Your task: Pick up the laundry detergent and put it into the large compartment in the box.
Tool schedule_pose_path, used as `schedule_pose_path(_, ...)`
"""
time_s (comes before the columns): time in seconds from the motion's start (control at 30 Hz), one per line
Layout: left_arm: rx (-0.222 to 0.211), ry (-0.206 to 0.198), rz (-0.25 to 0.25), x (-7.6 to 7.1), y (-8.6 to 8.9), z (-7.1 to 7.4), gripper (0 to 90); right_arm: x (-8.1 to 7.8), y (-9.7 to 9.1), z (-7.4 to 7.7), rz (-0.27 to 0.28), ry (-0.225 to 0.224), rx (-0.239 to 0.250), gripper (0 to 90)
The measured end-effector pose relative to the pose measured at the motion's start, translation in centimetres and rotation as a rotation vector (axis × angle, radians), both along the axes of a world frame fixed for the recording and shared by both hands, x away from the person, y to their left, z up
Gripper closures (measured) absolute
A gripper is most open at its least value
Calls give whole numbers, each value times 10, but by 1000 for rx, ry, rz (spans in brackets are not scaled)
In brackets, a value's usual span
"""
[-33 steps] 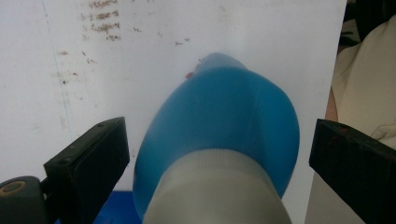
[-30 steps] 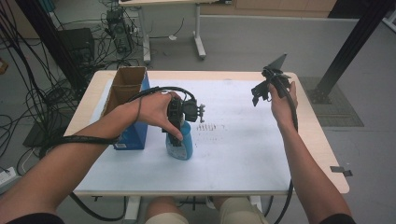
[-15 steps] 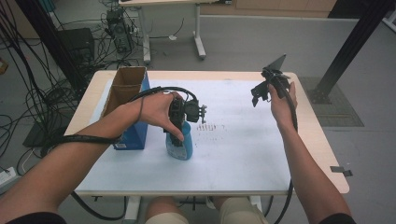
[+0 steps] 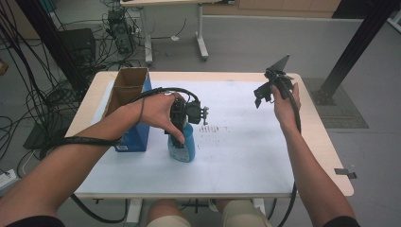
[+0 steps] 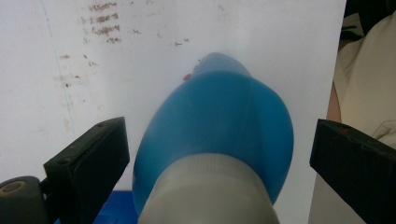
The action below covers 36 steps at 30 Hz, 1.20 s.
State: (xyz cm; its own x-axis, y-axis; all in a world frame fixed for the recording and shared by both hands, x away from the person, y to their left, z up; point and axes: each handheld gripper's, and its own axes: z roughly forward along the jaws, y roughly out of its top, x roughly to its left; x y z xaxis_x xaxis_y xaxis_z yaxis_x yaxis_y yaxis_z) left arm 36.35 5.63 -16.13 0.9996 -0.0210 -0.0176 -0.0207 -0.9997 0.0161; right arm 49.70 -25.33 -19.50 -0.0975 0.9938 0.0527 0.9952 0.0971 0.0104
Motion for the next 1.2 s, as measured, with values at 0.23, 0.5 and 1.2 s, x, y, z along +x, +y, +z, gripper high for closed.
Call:
schedule_pose_path(0.23, -3, -2, 2, 0, 0, 2, 53, 0, 0, 0, 1, -3, 1, 45)
schedule_pose_path(0.5, -8, 1, 8, 1, 1, 2, 56, -1, 1, 0, 3, -5, -1, 44)
schedule_pose_path(1.2, -10, -14, 4, -1, 0, 6, 56, -2, 0, 2, 6, -9, 7, 45)
